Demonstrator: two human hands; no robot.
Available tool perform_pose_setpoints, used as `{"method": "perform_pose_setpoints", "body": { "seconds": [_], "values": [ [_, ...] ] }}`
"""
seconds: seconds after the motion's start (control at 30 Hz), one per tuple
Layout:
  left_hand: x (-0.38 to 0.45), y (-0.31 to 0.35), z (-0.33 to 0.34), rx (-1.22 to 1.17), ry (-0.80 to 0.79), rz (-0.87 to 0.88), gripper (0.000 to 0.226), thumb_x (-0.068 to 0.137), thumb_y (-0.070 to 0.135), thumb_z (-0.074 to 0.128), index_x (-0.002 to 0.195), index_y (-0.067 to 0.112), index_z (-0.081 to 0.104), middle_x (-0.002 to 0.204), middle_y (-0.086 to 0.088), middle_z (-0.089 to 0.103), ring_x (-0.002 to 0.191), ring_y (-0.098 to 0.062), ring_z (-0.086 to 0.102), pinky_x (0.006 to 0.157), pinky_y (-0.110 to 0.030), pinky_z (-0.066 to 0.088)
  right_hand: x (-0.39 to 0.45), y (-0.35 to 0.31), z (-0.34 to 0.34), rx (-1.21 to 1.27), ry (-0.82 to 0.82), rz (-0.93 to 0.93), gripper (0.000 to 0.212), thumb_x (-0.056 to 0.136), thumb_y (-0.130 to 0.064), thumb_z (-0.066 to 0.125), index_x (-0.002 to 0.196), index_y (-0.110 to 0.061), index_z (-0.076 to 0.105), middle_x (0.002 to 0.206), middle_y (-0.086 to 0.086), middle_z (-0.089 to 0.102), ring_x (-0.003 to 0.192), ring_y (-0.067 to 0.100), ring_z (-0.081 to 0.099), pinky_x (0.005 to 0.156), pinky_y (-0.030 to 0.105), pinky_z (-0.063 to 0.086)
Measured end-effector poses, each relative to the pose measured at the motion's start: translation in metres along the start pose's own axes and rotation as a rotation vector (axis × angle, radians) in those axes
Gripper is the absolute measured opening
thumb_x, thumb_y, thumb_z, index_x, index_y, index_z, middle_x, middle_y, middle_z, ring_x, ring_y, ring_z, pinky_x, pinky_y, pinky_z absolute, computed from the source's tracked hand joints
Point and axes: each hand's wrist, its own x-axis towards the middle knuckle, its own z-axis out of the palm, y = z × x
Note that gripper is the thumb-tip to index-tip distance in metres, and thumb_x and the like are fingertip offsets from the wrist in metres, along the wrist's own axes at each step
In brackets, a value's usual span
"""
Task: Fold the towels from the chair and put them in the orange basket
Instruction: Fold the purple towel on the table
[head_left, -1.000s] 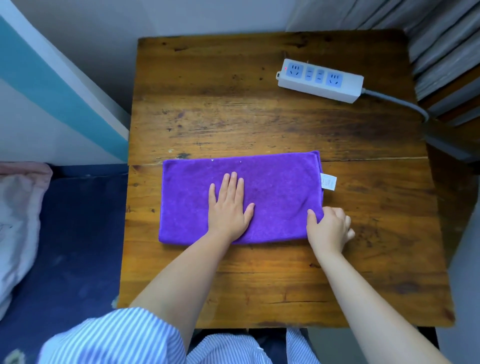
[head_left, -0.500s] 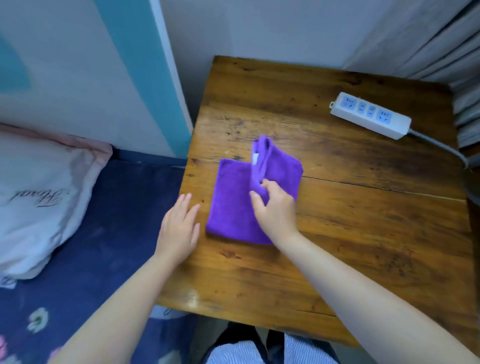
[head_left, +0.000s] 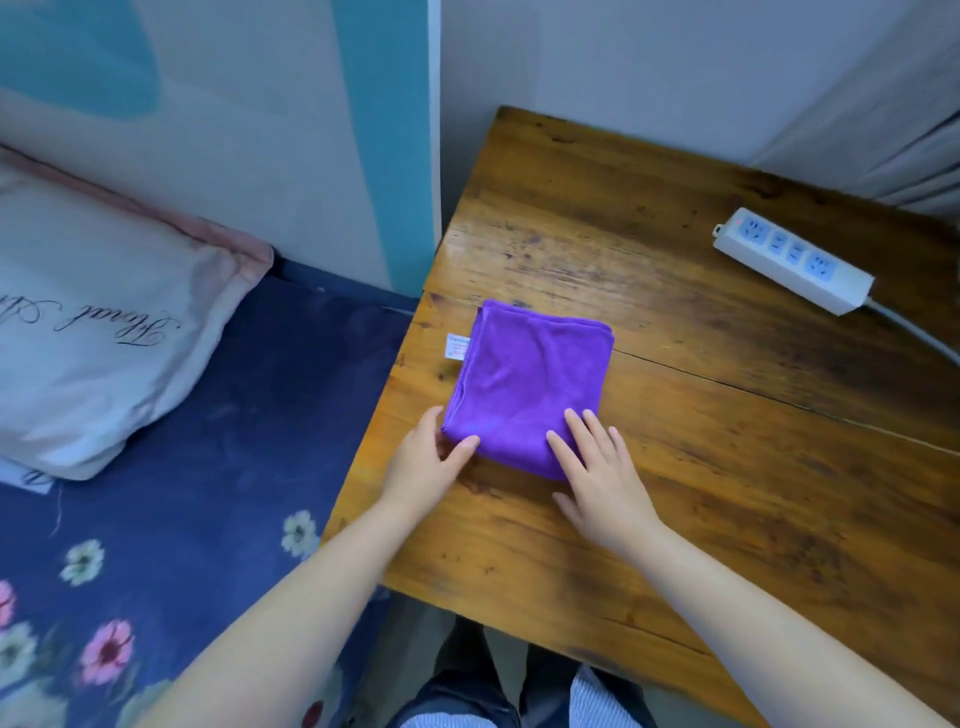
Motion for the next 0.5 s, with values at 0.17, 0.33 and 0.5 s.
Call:
{"method": "perform_pose_setpoints", "body": {
  "seconds": [0.17,0.33,0.5],
  "values": [
    [0.017,0.006,0.011,0.07,0.08,-0.09,0.041,0.094,0.024,0.051,0.131,0.006,0.046,0.125,-0.013,0.058,0.114,-0.029,0.054,0.093,-0.033,0.043,0.002,0.004,0.013,-0.073,0.062,0.017,0.074,0.034,-0.013,0.091,0.105,-0.01,0.07,0.113,0.019,0.067,0.104,0.036,0.065,0.079,0.053,0.053],
    [0.024,0.0,0.016,0.15,0.104,-0.065,0.035,0.094,0.027,0.051,0.122,0.007,0.051,0.117,-0.012,0.062,0.106,-0.028,0.057,0.081,-0.031,0.044,0.011,0.004,0.011,-0.133,-0.035,-0.01,0.067,0.03,-0.012,0.091,0.094,-0.008,0.075,0.1,0.021,0.072,0.092,0.036,0.07,0.067,0.051,0.055],
    [0.02,-0.005,0.015,0.282,0.236,0.125,0.038,0.091,0.027,0.054,0.125,0.01,0.052,0.116,-0.01,0.059,0.107,-0.027,0.057,0.085,-0.035,0.05,0.022,-0.008,-0.005,-0.195,-0.095,0.039,0.055,0.039,-0.016,0.09,0.09,-0.004,0.073,0.098,0.027,0.07,0.09,0.042,0.068,0.058,0.04,0.057]
  ]
}}
